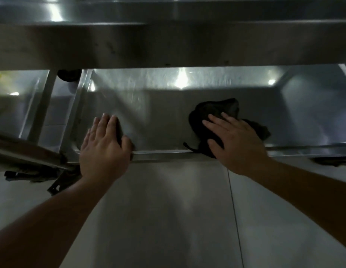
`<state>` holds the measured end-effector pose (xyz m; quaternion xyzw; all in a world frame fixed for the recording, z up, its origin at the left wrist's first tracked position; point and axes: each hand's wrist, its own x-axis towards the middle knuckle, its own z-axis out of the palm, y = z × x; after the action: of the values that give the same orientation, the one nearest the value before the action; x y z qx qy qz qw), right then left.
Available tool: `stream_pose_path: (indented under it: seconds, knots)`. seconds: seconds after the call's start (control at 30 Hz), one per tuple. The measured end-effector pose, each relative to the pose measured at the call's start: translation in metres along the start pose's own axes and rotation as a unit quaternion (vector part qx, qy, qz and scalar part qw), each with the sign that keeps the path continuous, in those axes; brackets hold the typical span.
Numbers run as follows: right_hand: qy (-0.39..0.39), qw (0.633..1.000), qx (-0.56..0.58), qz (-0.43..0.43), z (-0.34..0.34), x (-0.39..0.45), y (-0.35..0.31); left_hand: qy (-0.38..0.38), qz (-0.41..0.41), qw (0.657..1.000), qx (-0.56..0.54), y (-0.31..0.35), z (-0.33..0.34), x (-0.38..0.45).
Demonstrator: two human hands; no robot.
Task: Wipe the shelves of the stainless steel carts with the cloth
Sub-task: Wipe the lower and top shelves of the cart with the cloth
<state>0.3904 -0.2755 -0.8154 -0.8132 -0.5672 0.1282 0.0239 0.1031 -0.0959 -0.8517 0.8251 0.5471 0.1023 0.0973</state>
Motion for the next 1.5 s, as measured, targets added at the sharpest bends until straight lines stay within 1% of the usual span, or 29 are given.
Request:
stream_pose_path:
  seconds: [0.03,0.07,0.17,0.23,0.3,0.4,0.53,0.6,0.67,0.73,0.77,0.83,0.87,0.9,1.0,1.13,1.2,1.23,1.3,1.37,1.43,1.5]
  knots:
    - [0.004,1.000,-0.004,0.008,0.004,0.000,-0.009,-0.001,-0.002,1.000,0.000,0.001,-0.001,0.000]
    - [0.001,1.000,-0.005,-0.003,0.008,0.000,-0.018,-0.003,-0.001,1.000,0.002,0.001,-0.002,0.001]
    - [-0.017,0.995,-0.013,-0.098,0.011,0.003,-0.029,-0.006,0.005,1.000,0.005,-0.001,-0.003,0.003]
    - [-0.032,0.990,-0.013,-0.135,0.008,0.004,-0.017,-0.007,0.003,1.000,0.009,-0.002,-0.004,0.003]
    - [-0.031,0.990,-0.015,-0.138,0.004,-0.002,0.007,-0.014,0.003,1.000,0.017,-0.003,-0.005,0.006]
    - [0.014,0.997,-0.003,-0.078,-0.005,-0.021,0.065,-0.020,-0.001,1.000,0.016,-0.004,-0.006,0.009]
    - [0.093,0.994,-0.019,0.048,-0.013,-0.062,0.178,-0.029,0.002,0.999,0.019,-0.003,-0.007,0.008]
    - [0.124,0.982,-0.001,0.143,-0.020,-0.083,0.240,-0.034,0.000,0.999,0.021,-0.001,-0.009,0.009]
    - [0.133,0.959,0.012,0.252,-0.027,-0.093,0.286,-0.035,-0.002,0.999,0.024,0.002,-0.010,0.006]
    - [0.117,0.936,0.019,0.331,-0.026,-0.085,0.296,-0.032,-0.004,0.999,0.030,0.006,-0.011,0.003]
    - [0.114,0.929,0.018,0.351,-0.024,-0.078,0.288,-0.030,-0.005,0.999,0.033,0.007,-0.012,0.002]
    - [0.137,0.928,0.021,0.347,-0.016,-0.065,0.253,-0.030,-0.009,0.999,0.035,0.009,-0.012,0.001]
    - [0.151,0.932,0.018,0.328,-0.011,-0.063,0.230,-0.032,-0.010,0.999,0.034,0.010,-0.012,0.001]
    - [0.166,0.942,0.007,0.290,-0.004,-0.064,0.206,-0.033,-0.012,0.999,0.034,0.010,-0.011,0.001]
    - [0.228,0.964,-0.014,0.135,0.021,-0.069,0.130,-0.042,-0.012,0.998,0.034,0.009,-0.010,0.002]
    - [0.226,0.972,-0.038,-0.057,0.044,-0.054,0.042,-0.051,-0.010,0.998,0.029,0.009,-0.011,0.004]
    - [0.215,0.964,-0.036,-0.152,0.042,-0.039,0.013,-0.060,-0.006,0.998,0.029,0.009,-0.012,0.004]
    - [0.207,0.960,-0.028,-0.187,0.038,-0.032,0.000,-0.067,-0.005,0.997,0.031,0.010,-0.013,0.004]
    - [0.184,0.954,-0.013,-0.235,0.028,-0.019,-0.024,-0.088,-0.001,0.995,0.040,0.011,-0.014,0.005]
    - [0.141,0.946,-0.012,-0.291,0.013,-0.009,-0.042,-0.114,0.003,0.992,0.061,0.012,-0.017,0.008]
    - [0.102,0.927,-0.022,-0.360,-0.002,-0.006,-0.054,-0.141,0.004,0.987,0.080,0.013,-0.021,0.012]
    - [0.070,0.911,-0.036,-0.404,-0.009,-0.010,-0.064,-0.157,0.013,0.984,0.080,0.013,-0.028,0.015]
